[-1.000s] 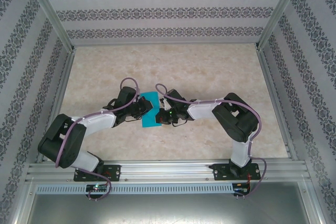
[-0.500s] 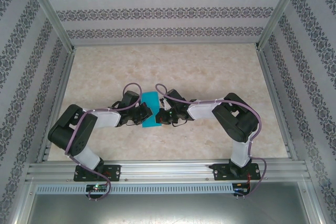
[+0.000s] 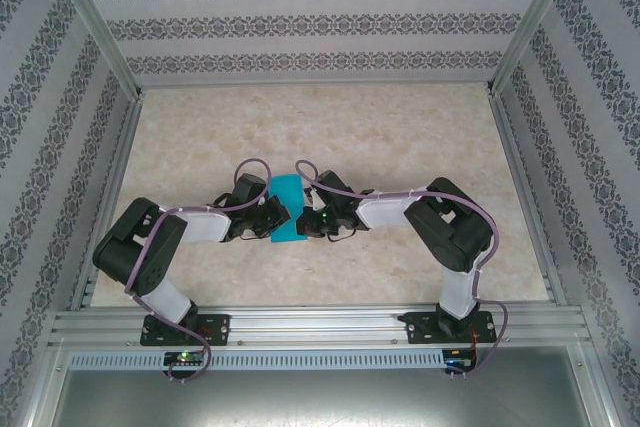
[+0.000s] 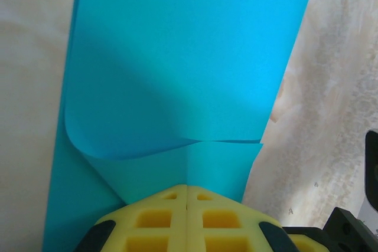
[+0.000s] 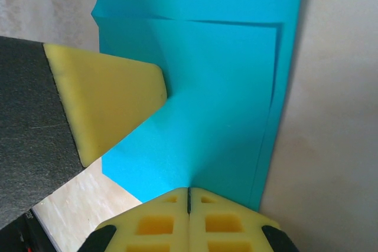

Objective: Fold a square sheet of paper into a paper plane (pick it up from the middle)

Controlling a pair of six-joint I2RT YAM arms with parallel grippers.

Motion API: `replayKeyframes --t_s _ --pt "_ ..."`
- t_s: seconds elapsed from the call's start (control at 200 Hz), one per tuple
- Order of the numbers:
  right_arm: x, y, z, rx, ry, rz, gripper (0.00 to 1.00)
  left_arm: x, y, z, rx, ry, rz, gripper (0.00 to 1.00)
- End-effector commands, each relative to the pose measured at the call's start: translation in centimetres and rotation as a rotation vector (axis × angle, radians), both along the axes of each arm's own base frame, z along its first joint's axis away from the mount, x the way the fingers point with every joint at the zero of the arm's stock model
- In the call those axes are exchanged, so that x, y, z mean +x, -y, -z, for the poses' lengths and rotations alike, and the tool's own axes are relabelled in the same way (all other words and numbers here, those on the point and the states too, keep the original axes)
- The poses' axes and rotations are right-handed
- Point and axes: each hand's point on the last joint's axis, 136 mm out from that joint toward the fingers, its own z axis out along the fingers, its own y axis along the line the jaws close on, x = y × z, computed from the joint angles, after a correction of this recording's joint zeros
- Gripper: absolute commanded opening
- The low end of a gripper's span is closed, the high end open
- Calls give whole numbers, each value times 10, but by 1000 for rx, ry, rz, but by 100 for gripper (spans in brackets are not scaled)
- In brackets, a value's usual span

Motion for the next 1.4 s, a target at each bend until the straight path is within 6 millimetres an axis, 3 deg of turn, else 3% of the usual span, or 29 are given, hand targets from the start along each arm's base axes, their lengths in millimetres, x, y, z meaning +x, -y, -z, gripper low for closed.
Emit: replayKeyframes --t_s 0.0,0.43,0.879,1.214,1.399 --pt "-20 24 30 -140 -76 9 0 -2 -36 22 140 -54 -68 0" --pt "-21 23 30 -133 -80 6 0 17 -57 17 137 -51 -108 0" --pt "-20 22 29 -132 -79 4 0 14 -78 23 161 -64 -125 0" --pt "-21 22 31 -133 -85 3 0 20 -84 13 151 -28 -122 0" --pt "-16 12 11 -80 -52 -23 0 16 -78 18 117 -40 -111 0"
